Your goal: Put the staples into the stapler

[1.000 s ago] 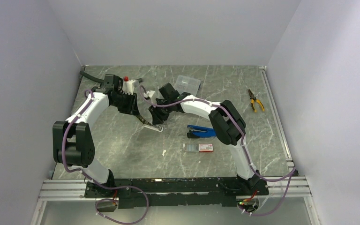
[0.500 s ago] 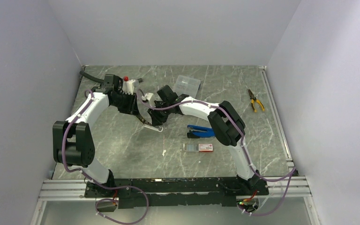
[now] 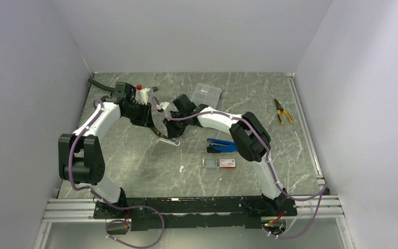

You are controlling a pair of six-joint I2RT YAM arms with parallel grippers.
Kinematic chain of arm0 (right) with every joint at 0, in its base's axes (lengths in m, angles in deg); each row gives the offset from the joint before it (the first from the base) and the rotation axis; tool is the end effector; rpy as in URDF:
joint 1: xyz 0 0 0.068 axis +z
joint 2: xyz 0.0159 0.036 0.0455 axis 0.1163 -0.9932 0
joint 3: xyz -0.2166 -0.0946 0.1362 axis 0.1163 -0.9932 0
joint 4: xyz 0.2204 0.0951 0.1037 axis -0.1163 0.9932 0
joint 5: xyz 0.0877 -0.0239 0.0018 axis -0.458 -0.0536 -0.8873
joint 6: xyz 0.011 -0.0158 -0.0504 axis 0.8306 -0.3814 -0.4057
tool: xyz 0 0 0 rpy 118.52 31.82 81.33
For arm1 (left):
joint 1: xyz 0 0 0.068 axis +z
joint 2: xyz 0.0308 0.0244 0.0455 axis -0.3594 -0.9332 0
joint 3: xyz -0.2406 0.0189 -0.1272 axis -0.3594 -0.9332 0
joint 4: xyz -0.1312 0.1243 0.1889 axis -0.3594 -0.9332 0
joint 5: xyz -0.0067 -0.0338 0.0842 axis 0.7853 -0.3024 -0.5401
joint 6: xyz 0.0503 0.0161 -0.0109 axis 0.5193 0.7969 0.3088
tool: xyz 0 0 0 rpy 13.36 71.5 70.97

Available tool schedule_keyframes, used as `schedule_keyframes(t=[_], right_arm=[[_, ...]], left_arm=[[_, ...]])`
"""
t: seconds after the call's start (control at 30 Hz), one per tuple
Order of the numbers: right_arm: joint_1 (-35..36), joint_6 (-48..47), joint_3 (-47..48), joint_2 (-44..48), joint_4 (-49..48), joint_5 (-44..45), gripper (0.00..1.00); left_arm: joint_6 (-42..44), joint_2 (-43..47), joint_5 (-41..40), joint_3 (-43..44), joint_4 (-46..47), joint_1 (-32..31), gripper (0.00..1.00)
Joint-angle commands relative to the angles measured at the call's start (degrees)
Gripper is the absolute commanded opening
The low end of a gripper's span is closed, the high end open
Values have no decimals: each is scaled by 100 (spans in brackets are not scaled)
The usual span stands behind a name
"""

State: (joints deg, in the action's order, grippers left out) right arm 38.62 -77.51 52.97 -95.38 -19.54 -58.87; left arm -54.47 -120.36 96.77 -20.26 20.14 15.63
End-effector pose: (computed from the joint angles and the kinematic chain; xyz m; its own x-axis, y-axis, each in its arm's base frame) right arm 0.3271 0.3562 0.1667 -0.4055 -0.5986 -0.6909 -0.9137 0.2872 0.2875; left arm 0.3206 -0.0475 0.2434 -0.8569 0.1640 -0.4887 0.3779 0.8447 -0.3791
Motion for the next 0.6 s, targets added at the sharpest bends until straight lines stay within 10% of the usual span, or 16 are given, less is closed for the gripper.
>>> schedule_keyframes(t=[0.0,0.57], right_arm=[[-47,297,334,-78,-106,-140,11],[2,-273,17,194,73,529,10]], left_arm=[[54,12,181,48,-6,-11,31],[37,58,181,40,3,-13,31]])
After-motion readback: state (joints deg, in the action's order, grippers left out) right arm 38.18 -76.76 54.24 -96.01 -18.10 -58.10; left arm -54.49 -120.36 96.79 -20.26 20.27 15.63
